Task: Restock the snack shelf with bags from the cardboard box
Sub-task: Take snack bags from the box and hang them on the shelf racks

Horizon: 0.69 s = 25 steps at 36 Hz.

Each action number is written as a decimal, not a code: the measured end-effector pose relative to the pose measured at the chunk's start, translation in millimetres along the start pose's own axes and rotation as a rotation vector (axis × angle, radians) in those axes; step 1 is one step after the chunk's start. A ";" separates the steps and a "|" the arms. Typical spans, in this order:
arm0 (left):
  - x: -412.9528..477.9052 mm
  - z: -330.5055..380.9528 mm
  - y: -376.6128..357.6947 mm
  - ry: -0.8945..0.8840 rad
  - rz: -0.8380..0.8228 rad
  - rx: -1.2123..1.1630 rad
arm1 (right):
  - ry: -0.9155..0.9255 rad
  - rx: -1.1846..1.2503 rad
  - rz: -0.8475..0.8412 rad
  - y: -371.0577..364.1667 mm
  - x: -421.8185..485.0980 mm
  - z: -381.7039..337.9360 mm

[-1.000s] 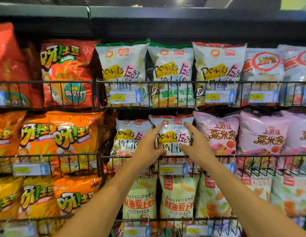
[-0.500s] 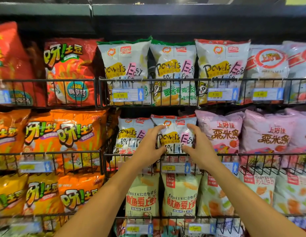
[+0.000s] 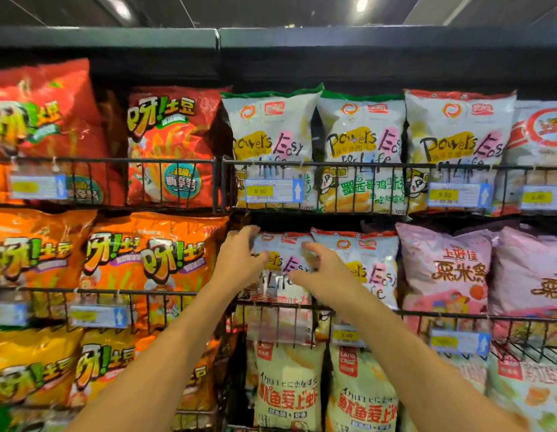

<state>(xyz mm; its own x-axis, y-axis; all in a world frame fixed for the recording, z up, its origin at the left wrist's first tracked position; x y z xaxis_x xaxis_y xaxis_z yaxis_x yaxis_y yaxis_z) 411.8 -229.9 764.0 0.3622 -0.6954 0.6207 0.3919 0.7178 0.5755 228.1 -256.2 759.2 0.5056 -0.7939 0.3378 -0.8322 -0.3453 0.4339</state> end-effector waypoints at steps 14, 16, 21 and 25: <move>5.2 -15.1 -4.6 0.079 -0.148 -0.219 | -0.076 0.008 0.158 -25.8 41.5 2.6; 0.5 -15.3 -0.1 0.034 -0.139 -0.258 | -0.002 -0.019 0.171 -22.3 35.2 1.1; -10.0 -21.1 12.5 -0.005 -0.107 -0.314 | 0.129 -0.160 0.177 -15.9 23.4 1.0; -19.4 -23.2 17.9 -0.027 -0.091 -0.324 | 0.170 -0.244 0.164 -9.2 15.2 3.7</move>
<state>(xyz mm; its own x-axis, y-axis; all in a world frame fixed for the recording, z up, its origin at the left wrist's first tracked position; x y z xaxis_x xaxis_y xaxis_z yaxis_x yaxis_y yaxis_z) 431.4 -204.4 749.9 0.2927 -0.7516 0.5911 0.6714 0.6018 0.4325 242.6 -266.9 757.3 0.4168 -0.7272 0.5454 -0.8372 -0.0735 0.5419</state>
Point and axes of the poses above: each hand's wrist, its own x-axis towards the middle knuckle, its own y-axis out of the back of the hand, z = x × y, the point moved 1 cm from there along x, towards the middle knuckle, and after that the axes turned 2 degrees about x, right-handed, at the moved point
